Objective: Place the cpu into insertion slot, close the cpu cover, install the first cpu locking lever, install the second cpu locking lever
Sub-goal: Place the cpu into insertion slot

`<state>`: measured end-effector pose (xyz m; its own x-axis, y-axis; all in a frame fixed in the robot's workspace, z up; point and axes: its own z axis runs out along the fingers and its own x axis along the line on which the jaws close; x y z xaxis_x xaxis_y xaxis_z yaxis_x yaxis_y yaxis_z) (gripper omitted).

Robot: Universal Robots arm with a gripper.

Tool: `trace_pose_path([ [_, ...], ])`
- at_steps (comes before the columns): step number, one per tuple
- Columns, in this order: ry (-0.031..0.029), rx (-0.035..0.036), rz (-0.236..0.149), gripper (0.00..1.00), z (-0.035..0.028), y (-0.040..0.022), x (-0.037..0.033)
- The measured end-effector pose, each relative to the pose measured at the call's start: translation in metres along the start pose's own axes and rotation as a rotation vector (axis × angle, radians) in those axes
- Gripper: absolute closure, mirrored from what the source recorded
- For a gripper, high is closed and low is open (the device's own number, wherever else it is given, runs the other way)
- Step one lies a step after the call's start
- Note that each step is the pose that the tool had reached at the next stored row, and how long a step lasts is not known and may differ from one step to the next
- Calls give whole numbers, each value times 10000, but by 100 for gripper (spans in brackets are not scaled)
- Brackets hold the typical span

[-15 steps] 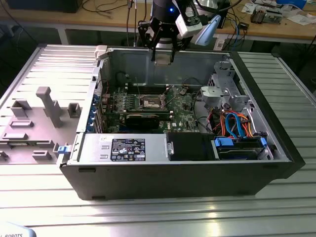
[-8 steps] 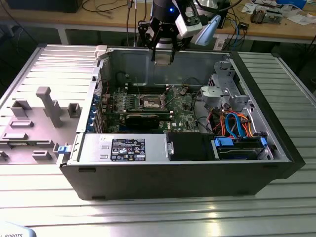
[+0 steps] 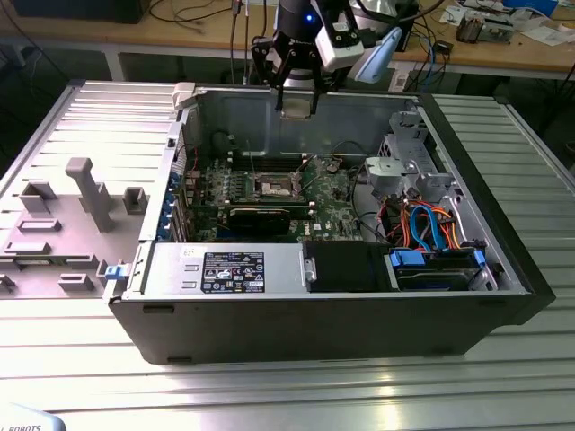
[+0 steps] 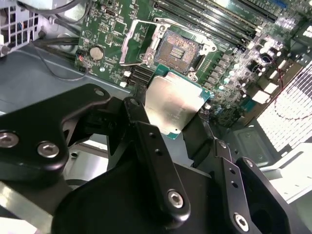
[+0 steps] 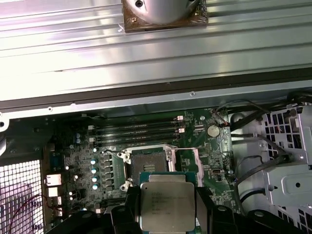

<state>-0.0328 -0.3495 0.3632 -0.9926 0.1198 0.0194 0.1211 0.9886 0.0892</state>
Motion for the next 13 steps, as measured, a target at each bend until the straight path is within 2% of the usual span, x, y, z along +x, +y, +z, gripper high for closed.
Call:
trace_pose_path([
  [13, -4, -1, 34, 46, 0, 0, 0],
])
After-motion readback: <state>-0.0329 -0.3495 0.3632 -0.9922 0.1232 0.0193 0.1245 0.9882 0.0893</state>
